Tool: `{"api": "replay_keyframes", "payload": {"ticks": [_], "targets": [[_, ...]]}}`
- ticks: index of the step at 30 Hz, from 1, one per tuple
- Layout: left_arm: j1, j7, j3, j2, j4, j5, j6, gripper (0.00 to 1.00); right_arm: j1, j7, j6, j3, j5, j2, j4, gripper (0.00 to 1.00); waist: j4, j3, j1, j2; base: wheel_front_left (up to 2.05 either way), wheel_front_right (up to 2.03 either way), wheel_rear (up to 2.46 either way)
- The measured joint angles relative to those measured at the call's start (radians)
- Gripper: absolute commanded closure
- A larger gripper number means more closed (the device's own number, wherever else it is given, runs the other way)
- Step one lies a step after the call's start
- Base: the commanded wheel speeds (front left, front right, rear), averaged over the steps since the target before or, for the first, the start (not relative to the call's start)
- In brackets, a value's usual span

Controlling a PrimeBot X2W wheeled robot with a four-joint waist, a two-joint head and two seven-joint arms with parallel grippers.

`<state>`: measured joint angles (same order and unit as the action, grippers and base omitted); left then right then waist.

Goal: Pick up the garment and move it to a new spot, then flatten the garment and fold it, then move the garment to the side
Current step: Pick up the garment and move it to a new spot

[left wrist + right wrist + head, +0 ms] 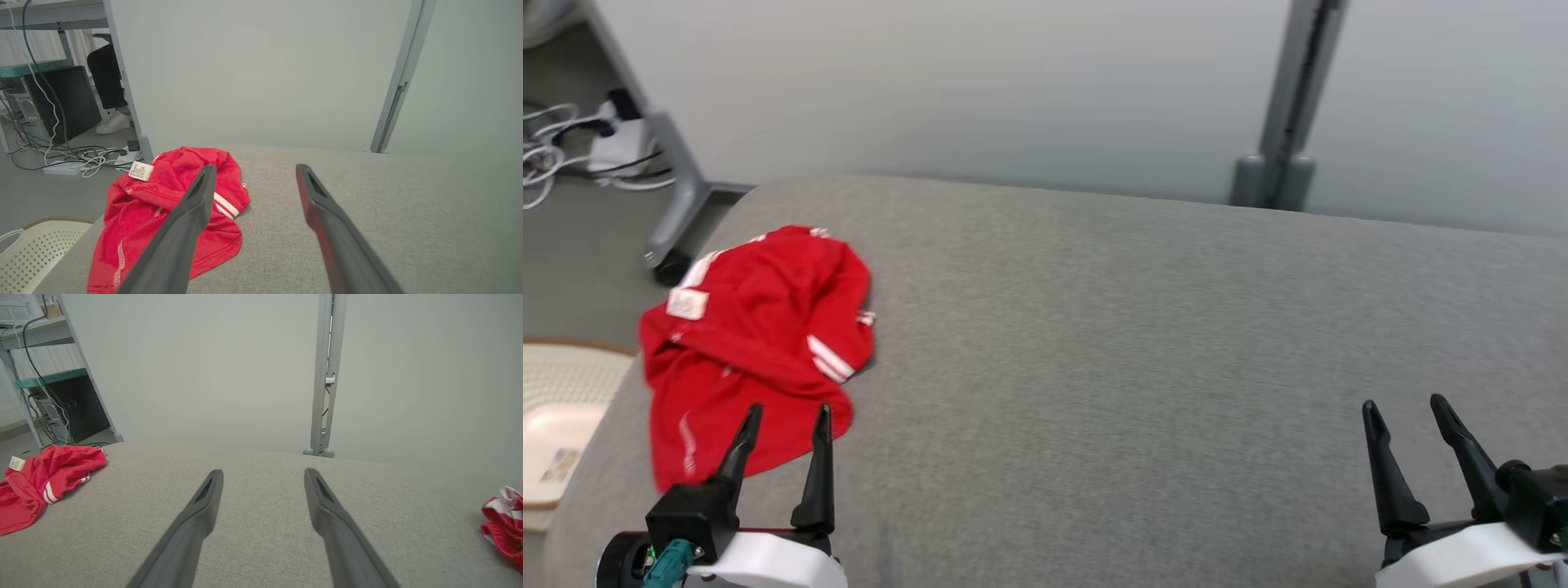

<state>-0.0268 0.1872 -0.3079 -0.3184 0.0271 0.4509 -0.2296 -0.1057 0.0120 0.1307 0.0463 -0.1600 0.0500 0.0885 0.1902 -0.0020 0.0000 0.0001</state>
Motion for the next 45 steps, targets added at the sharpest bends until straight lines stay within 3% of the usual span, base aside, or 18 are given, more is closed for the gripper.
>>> {"api": "replay_keyframes", "payload": {"ticks": [12, 20, 30, 36, 45], "targets": [[0.011, 0.037, 0.03, 0.006, 0.031, 0.016, -0.005, 0.0, 0.021, -0.005, 0.0, -0.061, -0.009, 0.0, 0.022, 0.0, 0.211, 0.013, 0.0, 0.0, 0.0, 0.0, 0.0], [0.007, 0.042, 0.028, 0.006, 0.034, 0.019, -0.005, 0.0, 0.019, -0.009, 0.0, -0.056, -0.008, -0.001, 0.03, 0.0, 0.264, 0.002, 0.0, 0.0, 0.0, 0.0, 0.0], [0.023, 0.051, 0.017, 0.025, 0.037, 0.024, -0.003, 0.0, 0.024, -0.026, 0.0, -0.063, 0.001, 0.0, 0.045, 0.0, 0.265, 0.024, 0.0, 0.0, 0.0, 0.0, 0.0], [0.141, 0.062, 0.031, 0.052, 0.057, 0.032, 0.022, 0.0, 0.065, -0.053, 0.0, -0.071, 0.012, 0.016, 0.078, 0.0, 0.231, 0.077, 0.0, 0.0, 0.0, 0.0, 0.0], [0.388, 0.069, 0.069, 0.076, 0.343, 0.086, 0.106, 0.0, 0.139, -0.083, 0.0, -0.067, 0.023, 0.055, 0.129, 0.0, 0.127, 0.226, 0.0, 0.0, 0.0, 0.0, 0.0]]}}
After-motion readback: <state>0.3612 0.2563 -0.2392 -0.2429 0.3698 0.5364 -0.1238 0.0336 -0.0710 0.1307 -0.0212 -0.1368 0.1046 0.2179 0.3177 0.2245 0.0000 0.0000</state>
